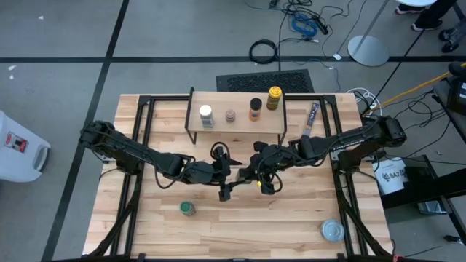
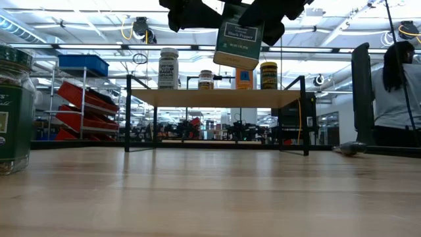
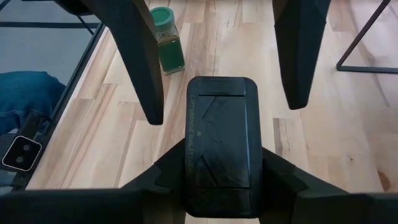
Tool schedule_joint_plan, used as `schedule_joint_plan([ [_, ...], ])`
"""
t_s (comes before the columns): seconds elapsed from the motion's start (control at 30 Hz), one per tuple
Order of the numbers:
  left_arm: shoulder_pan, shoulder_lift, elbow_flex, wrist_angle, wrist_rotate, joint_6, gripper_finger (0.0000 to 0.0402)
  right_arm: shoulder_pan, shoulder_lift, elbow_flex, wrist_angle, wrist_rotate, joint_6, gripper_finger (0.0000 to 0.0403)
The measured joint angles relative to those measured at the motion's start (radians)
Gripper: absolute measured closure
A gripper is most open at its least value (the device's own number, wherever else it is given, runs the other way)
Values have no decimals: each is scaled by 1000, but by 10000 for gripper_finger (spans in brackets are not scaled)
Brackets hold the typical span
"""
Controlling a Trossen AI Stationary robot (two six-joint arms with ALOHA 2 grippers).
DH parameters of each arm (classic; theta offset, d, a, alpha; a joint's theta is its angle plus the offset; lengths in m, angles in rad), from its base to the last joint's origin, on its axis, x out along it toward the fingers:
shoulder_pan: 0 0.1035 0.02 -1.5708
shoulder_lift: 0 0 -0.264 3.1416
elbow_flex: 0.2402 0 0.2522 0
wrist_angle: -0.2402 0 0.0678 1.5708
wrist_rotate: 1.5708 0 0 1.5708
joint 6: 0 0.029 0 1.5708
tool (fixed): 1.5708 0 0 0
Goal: Shelf spices
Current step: Remove the rectangular black seasoning bottle from the shelf
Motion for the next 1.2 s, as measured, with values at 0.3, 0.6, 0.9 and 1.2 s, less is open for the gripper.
schedule_joint_plan([
  [0.3,9,8,0,14,0,-6,111,0,0,0,16,2,-6,275],
  [0.6,16,23,0,36,14,2,159,-1,-1,0,21,4,-16,275],
  [0.9,16,23,0,39,16,28,196,-1,-1,0,20,6,-23,275],
  [1.2,19,23,0,54,13,48,250,1,-1,0,16,41,-27,275],
])
